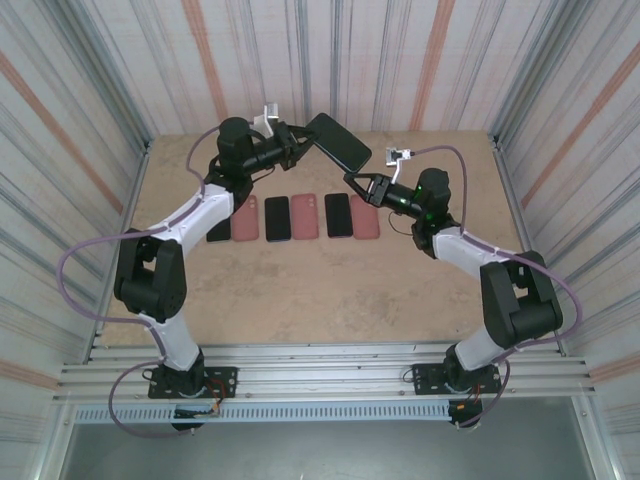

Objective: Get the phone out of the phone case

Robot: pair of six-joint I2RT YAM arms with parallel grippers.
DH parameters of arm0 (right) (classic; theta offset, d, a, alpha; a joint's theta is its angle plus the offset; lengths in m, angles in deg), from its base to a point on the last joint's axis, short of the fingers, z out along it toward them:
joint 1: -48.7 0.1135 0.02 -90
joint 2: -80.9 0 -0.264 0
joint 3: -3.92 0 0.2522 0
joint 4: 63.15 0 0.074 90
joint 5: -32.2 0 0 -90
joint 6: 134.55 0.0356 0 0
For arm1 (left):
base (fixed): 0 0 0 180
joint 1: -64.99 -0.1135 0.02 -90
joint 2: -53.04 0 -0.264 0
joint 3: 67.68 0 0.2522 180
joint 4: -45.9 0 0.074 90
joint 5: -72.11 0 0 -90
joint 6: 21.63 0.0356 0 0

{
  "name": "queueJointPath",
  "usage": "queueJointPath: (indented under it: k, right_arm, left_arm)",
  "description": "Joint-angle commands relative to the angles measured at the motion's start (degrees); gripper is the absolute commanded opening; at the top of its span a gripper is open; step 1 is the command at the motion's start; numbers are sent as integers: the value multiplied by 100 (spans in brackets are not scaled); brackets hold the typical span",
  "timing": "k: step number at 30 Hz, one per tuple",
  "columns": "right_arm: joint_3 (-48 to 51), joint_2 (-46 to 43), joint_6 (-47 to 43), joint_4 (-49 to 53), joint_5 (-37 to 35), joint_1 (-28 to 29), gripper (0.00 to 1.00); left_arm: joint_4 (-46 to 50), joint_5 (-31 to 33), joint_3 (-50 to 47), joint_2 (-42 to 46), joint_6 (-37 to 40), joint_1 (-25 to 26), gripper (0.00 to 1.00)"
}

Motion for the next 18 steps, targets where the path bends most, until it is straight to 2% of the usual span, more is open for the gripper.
queueJointPath:
  k: [1, 4, 10, 13, 18]
  right_arm:
    - [-276, -338, -775, 1350, 105, -263, 52]
    - [-431, -640, -1639, 2449, 352, -322, 59]
    - [-1023, -1100, -3845, 5045, 313, -420, 66]
    - [-1317, -1152, -4621, 5806, 271, -445, 66]
    - [-1630, -1158, -5495, 6413, 281, -374, 65]
  left_arm:
    - [-327, -1152, 326, 332, 780, -52, 0]
    - [862, -1544, 716, 336, 2316, -69, 0]
    - [905, -2397, 914, 168, 3399, -260, 0]
    - [1304, -2917, 1009, 163, 4393, -295, 0]
    - [1368, -3177, 701, 394, 5645, -353, 0]
